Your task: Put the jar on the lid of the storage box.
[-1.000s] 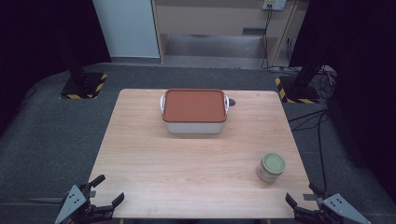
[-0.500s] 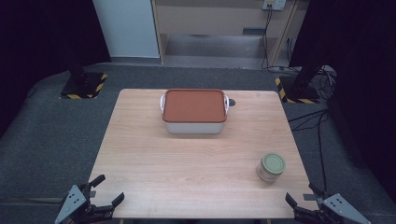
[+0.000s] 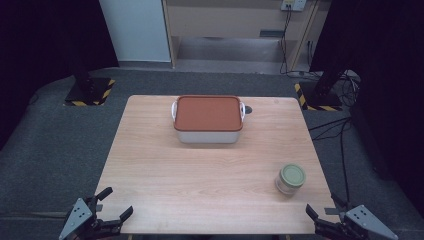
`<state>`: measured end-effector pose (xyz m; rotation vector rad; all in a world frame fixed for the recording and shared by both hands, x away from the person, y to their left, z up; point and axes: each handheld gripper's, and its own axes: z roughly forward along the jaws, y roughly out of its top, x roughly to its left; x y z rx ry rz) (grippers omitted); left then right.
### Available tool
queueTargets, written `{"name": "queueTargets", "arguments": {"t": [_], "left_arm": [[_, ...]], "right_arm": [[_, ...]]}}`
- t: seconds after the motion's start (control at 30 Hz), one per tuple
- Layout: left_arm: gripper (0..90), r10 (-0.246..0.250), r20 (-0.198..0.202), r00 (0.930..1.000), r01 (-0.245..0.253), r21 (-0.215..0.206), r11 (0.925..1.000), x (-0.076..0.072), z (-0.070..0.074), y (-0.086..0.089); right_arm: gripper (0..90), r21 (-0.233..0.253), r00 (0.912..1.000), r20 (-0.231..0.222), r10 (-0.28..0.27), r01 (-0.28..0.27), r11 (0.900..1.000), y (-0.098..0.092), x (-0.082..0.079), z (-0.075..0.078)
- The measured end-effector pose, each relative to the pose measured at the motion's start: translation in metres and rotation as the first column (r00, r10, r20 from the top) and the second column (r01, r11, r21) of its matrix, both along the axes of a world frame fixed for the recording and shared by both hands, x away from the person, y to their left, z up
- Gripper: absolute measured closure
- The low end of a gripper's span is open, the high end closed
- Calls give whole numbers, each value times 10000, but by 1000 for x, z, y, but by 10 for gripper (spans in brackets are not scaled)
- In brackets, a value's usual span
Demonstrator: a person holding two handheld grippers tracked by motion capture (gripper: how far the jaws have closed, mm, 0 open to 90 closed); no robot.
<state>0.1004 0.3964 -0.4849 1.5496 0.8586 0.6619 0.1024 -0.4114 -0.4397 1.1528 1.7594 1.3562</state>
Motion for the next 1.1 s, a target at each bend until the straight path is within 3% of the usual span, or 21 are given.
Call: {"name": "queueTargets", "arguments": {"t": [0.57, 1.1], "left_arm": [[16, -63, -38, 10000, 63, -10, 10000, 1, 0, 0], [16, -59, -25, 10000, 59, -3, 10000, 1, 0, 0]], "right_arm": [[31, -277, 9975, -679, 179, -198, 9994, 3, 28, 7], [31, -232, 9908, -1268, 479, -512, 9984, 6, 70, 7]]}}
